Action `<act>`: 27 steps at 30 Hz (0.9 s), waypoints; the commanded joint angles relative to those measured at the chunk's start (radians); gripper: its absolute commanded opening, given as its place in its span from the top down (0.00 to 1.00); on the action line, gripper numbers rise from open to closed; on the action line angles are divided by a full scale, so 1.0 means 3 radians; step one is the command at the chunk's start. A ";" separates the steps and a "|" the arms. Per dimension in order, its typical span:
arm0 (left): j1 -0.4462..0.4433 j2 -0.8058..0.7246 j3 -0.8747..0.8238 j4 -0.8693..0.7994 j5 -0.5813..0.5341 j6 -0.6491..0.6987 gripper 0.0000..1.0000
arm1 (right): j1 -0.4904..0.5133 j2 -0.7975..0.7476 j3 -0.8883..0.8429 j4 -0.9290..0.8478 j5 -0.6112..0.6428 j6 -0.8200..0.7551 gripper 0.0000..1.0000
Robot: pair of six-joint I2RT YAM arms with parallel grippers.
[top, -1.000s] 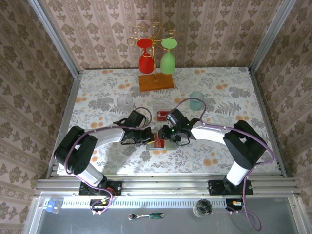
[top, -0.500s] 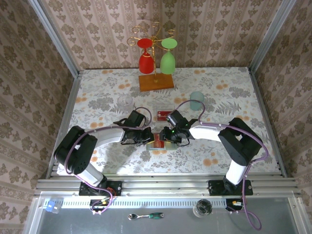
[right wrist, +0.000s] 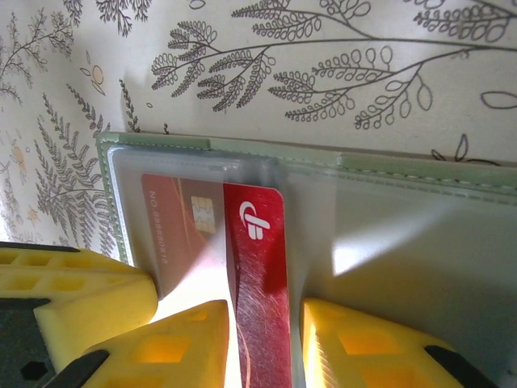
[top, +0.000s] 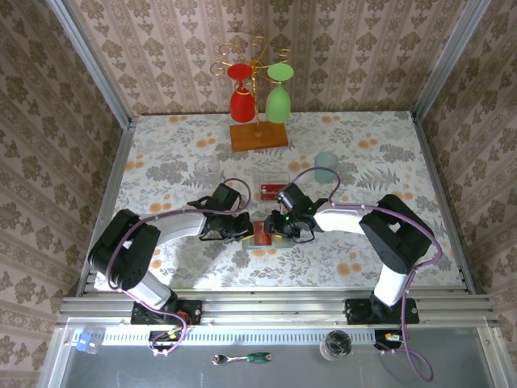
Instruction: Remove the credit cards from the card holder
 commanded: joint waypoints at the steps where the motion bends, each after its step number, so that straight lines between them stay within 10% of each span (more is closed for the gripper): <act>1: 0.0013 0.0067 0.0002 -0.0038 0.0014 0.0066 1.00 | -0.0017 -0.0007 -0.0075 0.0145 -0.0114 0.0091 0.72; 27: 0.0025 0.0068 0.0042 -0.0131 -0.0004 0.0086 1.00 | -0.0073 -0.0191 -0.0184 0.0281 -0.0274 0.0176 0.83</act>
